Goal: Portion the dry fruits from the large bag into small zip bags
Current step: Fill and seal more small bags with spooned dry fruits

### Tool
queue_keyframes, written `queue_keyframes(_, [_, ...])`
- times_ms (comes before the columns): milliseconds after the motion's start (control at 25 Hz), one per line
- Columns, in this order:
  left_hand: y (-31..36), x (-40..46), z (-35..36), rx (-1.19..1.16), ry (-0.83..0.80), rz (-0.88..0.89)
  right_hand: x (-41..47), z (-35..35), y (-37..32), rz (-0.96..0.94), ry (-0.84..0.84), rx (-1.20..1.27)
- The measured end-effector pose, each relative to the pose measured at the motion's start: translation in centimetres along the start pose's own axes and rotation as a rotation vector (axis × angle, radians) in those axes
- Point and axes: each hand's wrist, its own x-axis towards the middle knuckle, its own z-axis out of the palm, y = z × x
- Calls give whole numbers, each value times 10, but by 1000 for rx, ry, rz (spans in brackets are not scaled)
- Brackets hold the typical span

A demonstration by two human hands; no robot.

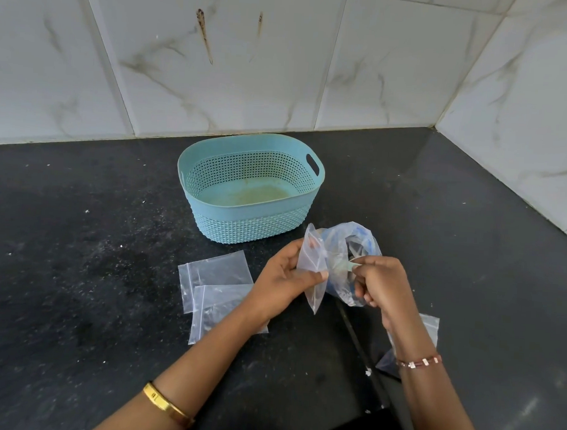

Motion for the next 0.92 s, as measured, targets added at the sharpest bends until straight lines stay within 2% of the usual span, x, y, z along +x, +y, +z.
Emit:
queue_keyframes(360, [-4,-3,-4,99,18,20,2,-10,10,93,10,401])
queue_keyframes(920, [-11,-8,-3,118,41,51,-18,-38,10,57,7,476])
